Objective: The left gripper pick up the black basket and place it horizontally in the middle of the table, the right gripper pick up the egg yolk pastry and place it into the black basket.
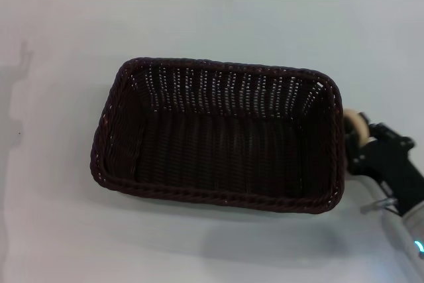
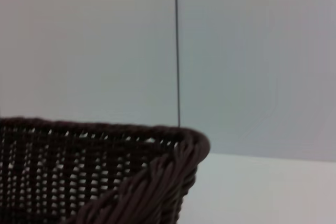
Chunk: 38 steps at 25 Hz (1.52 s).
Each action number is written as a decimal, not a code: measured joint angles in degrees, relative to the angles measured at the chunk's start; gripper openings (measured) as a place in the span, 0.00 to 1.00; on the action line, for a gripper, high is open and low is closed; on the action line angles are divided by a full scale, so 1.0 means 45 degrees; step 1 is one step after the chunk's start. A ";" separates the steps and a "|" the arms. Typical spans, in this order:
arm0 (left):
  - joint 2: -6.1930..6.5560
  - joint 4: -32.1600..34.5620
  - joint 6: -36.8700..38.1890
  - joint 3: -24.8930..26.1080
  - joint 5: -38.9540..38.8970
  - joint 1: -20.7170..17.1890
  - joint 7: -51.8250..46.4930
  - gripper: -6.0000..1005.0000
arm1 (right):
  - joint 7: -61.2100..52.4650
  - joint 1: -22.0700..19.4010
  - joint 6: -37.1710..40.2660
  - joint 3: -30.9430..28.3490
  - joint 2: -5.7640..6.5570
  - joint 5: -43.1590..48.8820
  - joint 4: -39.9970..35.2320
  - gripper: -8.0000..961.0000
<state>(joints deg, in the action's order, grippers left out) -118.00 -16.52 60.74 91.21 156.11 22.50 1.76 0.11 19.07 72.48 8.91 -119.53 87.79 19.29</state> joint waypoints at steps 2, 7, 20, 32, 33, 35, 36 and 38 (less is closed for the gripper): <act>0.0004 0.0000 -0.0001 -0.0010 -0.0003 0.0001 0.0000 0.83 | 0.0002 -0.0313 0.0924 -0.0161 -0.0010 -0.0031 -0.0020 0.25; 0.0009 0.0016 -0.0050 -0.0017 -0.0002 0.0029 0.0000 0.83 | 0.0604 -0.1195 0.4016 -0.0715 -0.0022 -0.0033 0.0120 0.20; 0.0018 0.0021 -0.0066 -0.0017 -0.0003 0.0016 0.0177 0.83 | 0.1447 0.0159 0.5844 -0.0492 0.0019 0.2774 0.1172 0.11; 0.0010 0.0020 -0.0015 -0.0037 -0.0003 -0.0084 0.0190 0.83 | 0.1490 0.0377 0.5219 -0.0744 0.0063 0.3843 0.1388 0.33; 0.0010 0.0020 -0.0015 -0.0037 -0.0003 -0.0084 0.0190 0.83 | 0.1491 0.0301 0.5243 -0.0873 0.0064 0.3838 0.1374 0.36; 0.0009 0.0020 -0.0014 -0.0037 -0.0001 -0.0116 0.0191 0.83 | 0.1496 -0.0026 0.5330 -0.1455 0.0076 0.3814 0.1341 0.41; 0.0009 0.0018 -0.0014 0.0002 0.0002 -0.0169 0.0194 0.83 | 0.1490 -0.0586 0.5534 -0.2467 0.0085 0.3718 0.1284 0.44; 0.0008 0.0019 -0.0015 0.0027 -0.0010 -0.0202 0.0194 0.83 | 0.1481 -0.0982 0.5686 -0.3159 0.0094 0.3659 0.1206 0.49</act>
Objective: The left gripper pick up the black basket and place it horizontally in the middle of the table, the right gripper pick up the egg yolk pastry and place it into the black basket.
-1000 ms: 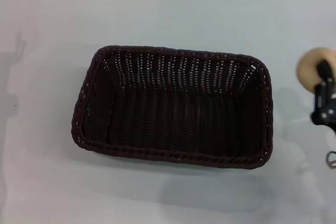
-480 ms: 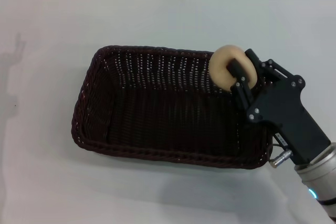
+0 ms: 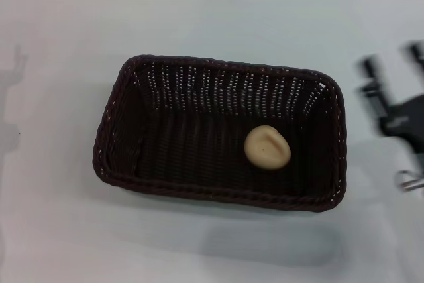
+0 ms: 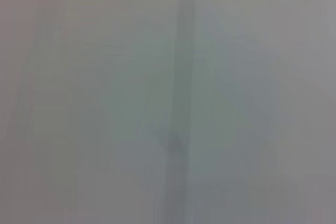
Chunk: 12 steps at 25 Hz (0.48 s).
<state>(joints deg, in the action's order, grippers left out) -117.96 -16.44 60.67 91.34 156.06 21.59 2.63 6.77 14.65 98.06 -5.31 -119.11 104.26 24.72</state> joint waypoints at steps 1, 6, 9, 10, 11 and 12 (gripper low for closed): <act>-0.0005 -0.0018 0.0002 0.0031 0.0002 -0.0066 0.0000 0.83 | -0.0025 -0.0323 0.0137 -0.0533 0.0002 -0.0035 -0.0098 0.51; -0.0017 -0.0082 0.0054 0.0054 -0.0028 -0.0324 0.0001 0.83 | -0.1269 -0.1645 0.0639 -0.3290 0.0038 -0.0064 -0.0980 0.67; -0.0046 -0.0020 0.0054 0.0055 -0.0082 -0.0460 -0.0001 0.83 | -0.2827 -0.2220 0.0660 -0.5179 -0.0017 -0.0136 -0.1684 0.80; -0.0054 -0.0016 0.0053 0.0055 -0.0084 -0.0495 -0.0006 0.83 | -0.3018 -0.2341 0.0637 -0.5557 -0.0034 -0.0238 -0.1717 0.82; -0.0054 -0.0016 0.0053 0.0055 -0.0084 -0.0495 -0.0006 0.83 | -0.3018 -0.2341 0.0637 -0.5557 -0.0034 -0.0238 -0.1717 0.83; -0.0067 -0.0013 0.0050 0.0054 -0.0088 -0.0537 -0.0009 0.83 | -0.3100 -0.2421 0.0596 -0.5800 -0.0044 -0.0446 -0.1720 0.84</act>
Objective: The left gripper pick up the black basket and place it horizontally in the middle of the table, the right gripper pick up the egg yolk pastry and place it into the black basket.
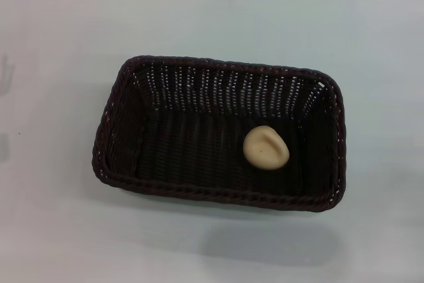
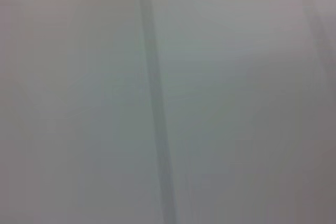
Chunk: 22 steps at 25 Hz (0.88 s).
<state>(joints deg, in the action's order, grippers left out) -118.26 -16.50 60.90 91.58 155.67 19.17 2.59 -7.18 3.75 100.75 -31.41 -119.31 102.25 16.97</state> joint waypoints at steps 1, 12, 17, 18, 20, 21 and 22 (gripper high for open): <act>-0.0028 0.0004 0.0000 0.0001 -0.0002 -0.0081 -0.0011 0.83 | -0.0018 -0.0062 -0.0046 -0.0140 -0.0017 -0.0513 0.0002 0.86; -0.0048 0.0055 -0.0052 0.0010 -0.0004 -0.0251 -0.0113 0.83 | -0.0018 0.0046 -0.0489 -0.0150 -0.0029 -0.0837 -0.0036 0.86; -0.0048 0.0184 0.0017 0.0016 -0.0020 -0.0344 -0.0150 0.83 | -0.0017 0.0083 -0.0524 -0.0143 -0.0047 -0.0873 -0.0026 0.86; -0.0052 0.0171 0.0039 0.0016 -0.0021 -0.0416 -0.0170 0.83 | -0.0018 0.0087 -0.0553 -0.0153 -0.0051 -0.0886 -0.0031 0.86; -0.0060 0.0150 0.0054 0.0016 -0.0022 -0.0474 -0.0202 0.83 | -0.0018 0.0068 -0.0559 -0.0207 -0.0061 -0.0921 -0.0041 0.86; -0.0077 0.0118 0.0080 0.0032 -0.0030 -0.0543 -0.0304 0.83 | -0.0017 0.0012 -0.0426 -0.0211 -0.0068 -0.0938 -0.0066 0.86; -0.0077 0.0118 0.0080 0.0032 -0.0030 -0.0543 -0.0304 0.83 | -0.0017 0.0012 -0.0426 -0.0211 -0.0068 -0.0938 -0.0066 0.86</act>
